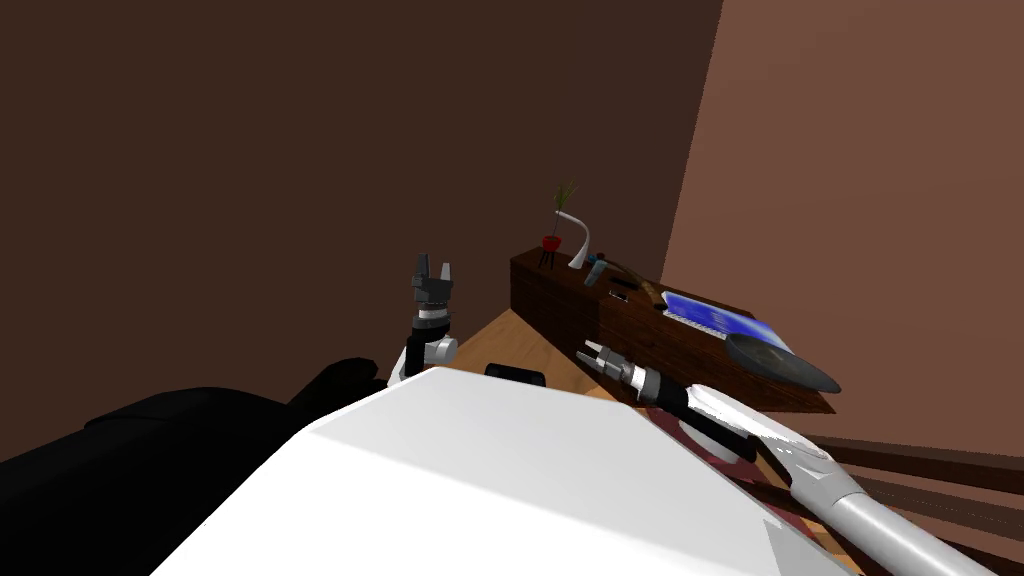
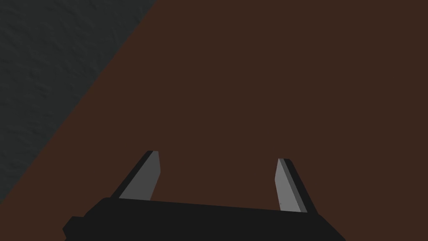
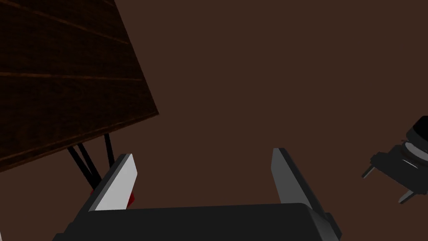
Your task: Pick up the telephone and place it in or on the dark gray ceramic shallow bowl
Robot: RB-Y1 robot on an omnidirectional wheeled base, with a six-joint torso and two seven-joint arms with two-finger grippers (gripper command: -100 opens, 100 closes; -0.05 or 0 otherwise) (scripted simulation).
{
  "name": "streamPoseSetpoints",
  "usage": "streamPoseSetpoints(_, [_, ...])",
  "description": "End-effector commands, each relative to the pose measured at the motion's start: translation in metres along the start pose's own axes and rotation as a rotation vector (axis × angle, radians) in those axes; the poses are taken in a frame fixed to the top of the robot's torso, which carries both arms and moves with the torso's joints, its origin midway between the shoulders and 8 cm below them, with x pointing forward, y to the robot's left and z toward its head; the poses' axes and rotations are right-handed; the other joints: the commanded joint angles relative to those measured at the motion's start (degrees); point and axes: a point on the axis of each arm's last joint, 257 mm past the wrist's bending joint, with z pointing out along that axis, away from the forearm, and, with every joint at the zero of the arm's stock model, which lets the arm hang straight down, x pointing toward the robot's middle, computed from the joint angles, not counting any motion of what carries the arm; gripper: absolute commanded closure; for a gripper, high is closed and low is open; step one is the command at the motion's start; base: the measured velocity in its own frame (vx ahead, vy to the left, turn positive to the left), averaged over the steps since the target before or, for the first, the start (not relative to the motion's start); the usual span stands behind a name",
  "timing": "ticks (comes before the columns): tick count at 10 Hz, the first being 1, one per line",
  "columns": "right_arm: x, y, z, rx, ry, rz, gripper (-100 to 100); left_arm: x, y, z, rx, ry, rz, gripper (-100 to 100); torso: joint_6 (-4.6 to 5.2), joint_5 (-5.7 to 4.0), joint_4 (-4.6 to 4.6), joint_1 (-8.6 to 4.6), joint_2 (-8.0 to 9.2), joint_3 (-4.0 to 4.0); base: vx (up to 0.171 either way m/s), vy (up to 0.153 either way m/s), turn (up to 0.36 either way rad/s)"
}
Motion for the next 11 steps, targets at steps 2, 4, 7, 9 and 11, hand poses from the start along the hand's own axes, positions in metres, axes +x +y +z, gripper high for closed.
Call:
streamPoseSetpoints(2, [0.020,-0.022,-0.022,0.024,0.109,-0.054,-100,0.000,0.000,0.000,0.000,0.000,0.000,0,-0.03,-0.01,-0.01,0.00,-0.04,-0.02,0.056,0.066,0.088])
streamPoseSetpoints(4, [0.036,-0.037,-0.040,0.044,0.190,-0.087,-100,0.000,0.000,0.000,0.000,0.000,0.000,0,-0.03,-0.03,-0.01,-0.06,-0.07,-0.04,0.063,0.055,0.097])
streamPoseSetpoints(7, [0.049,-0.053,-0.061,0.065,0.277,-0.124,-100,0.000,0.000,0.000,0.000,0.000,0.000,0,-0.03,-0.05,0.01,-0.16,0.01,0.01,0.045,0.026,0.061])
streamPoseSetpoints(9, [0.061,-0.068,-0.083,0.087,0.358,-0.155,-100,0.000,0.000,0.000,0.000,0.000,0.000,0,-0.01,-0.05,-0.02,-0.16,-0.13,-0.07,0.086,0.031,0.086])
streamPoseSetpoints(11, [0.070,-0.083,-0.106,0.109,0.436,-0.182,-100,0.000,0.000,0.000,0.000,0.000,0.000,0,-0.03,-0.05,-0.03,-0.16,-0.14,-0.08,0.079,0.024,0.105])
